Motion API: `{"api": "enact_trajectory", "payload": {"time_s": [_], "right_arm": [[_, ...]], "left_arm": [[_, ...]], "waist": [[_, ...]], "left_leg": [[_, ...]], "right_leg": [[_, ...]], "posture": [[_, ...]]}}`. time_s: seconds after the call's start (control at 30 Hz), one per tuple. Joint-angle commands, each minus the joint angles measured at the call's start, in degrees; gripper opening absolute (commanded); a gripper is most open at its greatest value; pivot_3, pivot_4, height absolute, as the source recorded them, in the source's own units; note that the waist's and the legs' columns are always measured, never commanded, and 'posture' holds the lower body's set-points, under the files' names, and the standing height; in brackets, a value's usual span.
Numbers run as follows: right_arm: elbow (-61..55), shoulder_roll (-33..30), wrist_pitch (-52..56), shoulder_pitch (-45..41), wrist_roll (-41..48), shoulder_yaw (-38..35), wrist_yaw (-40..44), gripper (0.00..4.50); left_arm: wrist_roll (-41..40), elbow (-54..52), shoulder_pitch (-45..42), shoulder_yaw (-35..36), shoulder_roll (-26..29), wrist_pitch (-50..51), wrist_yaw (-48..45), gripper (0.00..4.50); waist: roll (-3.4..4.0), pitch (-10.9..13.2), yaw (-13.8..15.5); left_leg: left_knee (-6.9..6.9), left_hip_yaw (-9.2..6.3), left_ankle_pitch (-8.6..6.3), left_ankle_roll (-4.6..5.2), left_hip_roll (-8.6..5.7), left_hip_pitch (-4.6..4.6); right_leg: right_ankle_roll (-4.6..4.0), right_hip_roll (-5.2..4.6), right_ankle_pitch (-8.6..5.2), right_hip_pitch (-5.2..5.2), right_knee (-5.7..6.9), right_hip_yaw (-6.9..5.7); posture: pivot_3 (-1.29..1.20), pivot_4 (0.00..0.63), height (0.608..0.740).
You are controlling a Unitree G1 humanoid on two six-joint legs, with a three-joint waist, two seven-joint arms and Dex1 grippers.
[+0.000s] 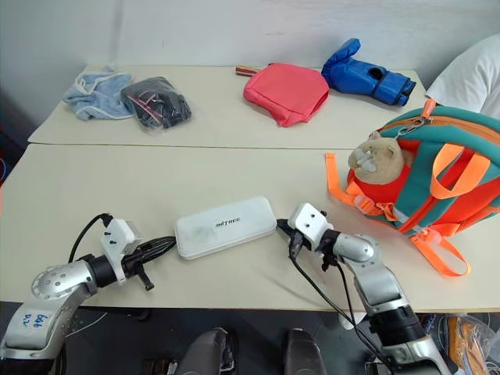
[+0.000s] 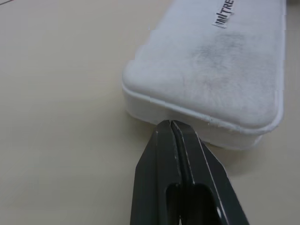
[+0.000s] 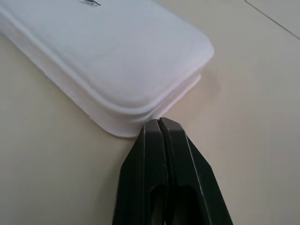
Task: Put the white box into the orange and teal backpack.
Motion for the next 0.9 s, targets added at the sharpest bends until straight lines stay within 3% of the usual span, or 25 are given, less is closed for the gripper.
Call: {"api": "enact_trajectory", "payload": {"time_s": [0.03, 0.43, 0.53, 0.67, 0.77, 0.9], "right_arm": [[-7.04, -1.10, 0.93, 1.65, 3.16, 0.59, 3.13, 0.00], [-15.10, -7.80, 5.08, 9.32, 5.84, -3.84, 5.42, 0.00], [-15.20, -9.59, 4.99, 10.35, 6.18, -6.09, 5.42, 0.00], [-14.06, -11.40, 4.39, 10.85, 6.63, -8.15, 5.74, 0.00], [-13.32, -11.84, 4.02, 10.63, 6.78, -8.56, 6.06, 0.00], [-12.51, -11.69, 3.54, 9.81, 6.57, -7.98, 6.27, 0.00]], "left_arm": [[0.08, 0.34, -2.40, -3.13, -0.34, -2.05, -2.51, 0.03], [-0.39, 7.54, -8.68, -4.19, 1.68, -1.84, -8.78, 0.03], [-7.78, 8.24, -10.60, -0.56, 2.40, 10.39, -9.49, 0.56], [-17.70, 11.11, -14.27, 1.51, 6.70, 32.47, -11.41, 1.77], [-20.85, 17.07, -20.70, -1.24, 11.27, 48.10, -13.00, 2.69], [-22.23, 28.37, -33.08, -1.38, 9.43, 62.31, -9.68, 3.69]], "waist": [[0.00, 0.00, -0.05], [-0.01, 0.00, -0.04], [-0.01, 0.00, 0.07], [-0.02, 0.01, 0.05], [-0.04, -0.01, 0.13], [-0.06, 0.00, 0.78]], "left_leg": [[0.00, 0.00, 0.00, 0.00, 0.00, 0.00], [-0.01, 0.00, 0.00, -0.01, 0.00, 0.00], [0.01, 0.00, 0.00, -0.01, 0.00, 0.00], [0.01, 0.00, 0.00, 0.00, 0.00, 0.00], [0.03, -0.04, 0.03, -0.04, 0.01, 0.01], [0.04, -0.04, 0.06, -0.04, -0.03, 0.02]], "right_leg": [[0.00, 0.00, 0.00, -0.01, 0.00, 0.01], [0.00, 0.01, 0.00, 0.00, -0.01, -0.03], [0.00, 0.00, 0.00, 0.00, 0.00, -0.03], [0.00, 0.01, 0.00, 0.00, 0.06, -0.01], [0.01, 0.05, 0.00, 0.00, 0.07, -0.04], [0.01, 0.12, -0.01, 0.00, 0.15, -0.02]], "posture": [[0.00, 0.150, 0.740], [0.00, 0.150, 0.740], [0.00, 0.150, 0.740], [0.00, 0.150, 0.740], [0.00, 0.150, 0.740], [0.00, 0.150, 0.740]]}}
